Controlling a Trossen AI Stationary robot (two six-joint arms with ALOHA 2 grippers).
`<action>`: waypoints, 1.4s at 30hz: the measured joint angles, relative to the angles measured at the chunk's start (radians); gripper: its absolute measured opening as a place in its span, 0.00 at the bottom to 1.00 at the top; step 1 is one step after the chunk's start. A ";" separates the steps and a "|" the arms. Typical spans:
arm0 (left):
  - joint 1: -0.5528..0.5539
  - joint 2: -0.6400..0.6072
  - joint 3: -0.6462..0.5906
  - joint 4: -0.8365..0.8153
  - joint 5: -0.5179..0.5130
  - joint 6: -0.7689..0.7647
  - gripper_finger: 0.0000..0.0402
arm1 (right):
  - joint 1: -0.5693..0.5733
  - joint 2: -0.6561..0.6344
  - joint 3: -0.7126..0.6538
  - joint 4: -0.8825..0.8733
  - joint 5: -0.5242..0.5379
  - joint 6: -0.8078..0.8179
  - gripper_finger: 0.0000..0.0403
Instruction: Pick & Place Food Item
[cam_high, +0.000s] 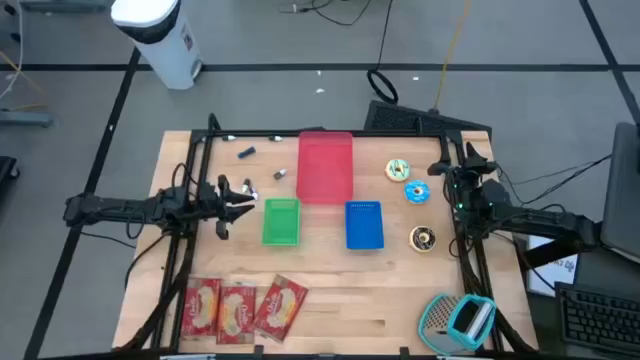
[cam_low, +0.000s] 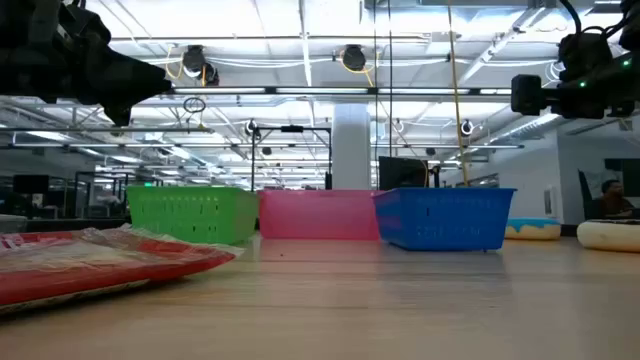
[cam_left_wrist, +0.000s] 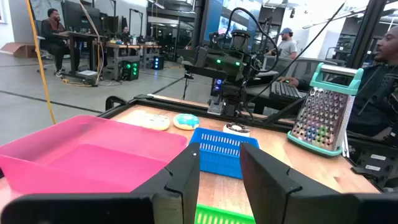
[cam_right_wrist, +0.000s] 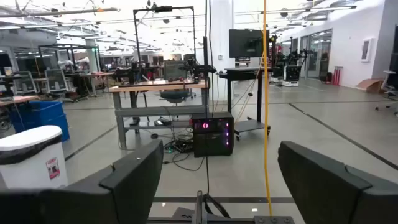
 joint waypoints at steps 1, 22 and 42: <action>0.000 0.000 0.000 0.000 0.000 0.000 0.29 | 0.000 0.000 0.000 0.000 0.000 0.000 0.76; 0.000 0.000 0.000 0.000 0.000 0.000 0.29 | 0.000 0.000 0.000 0.000 0.000 0.000 0.76; 0.000 0.000 0.000 0.000 0.000 0.000 0.29 | 0.000 0.000 0.000 0.000 0.000 0.000 0.75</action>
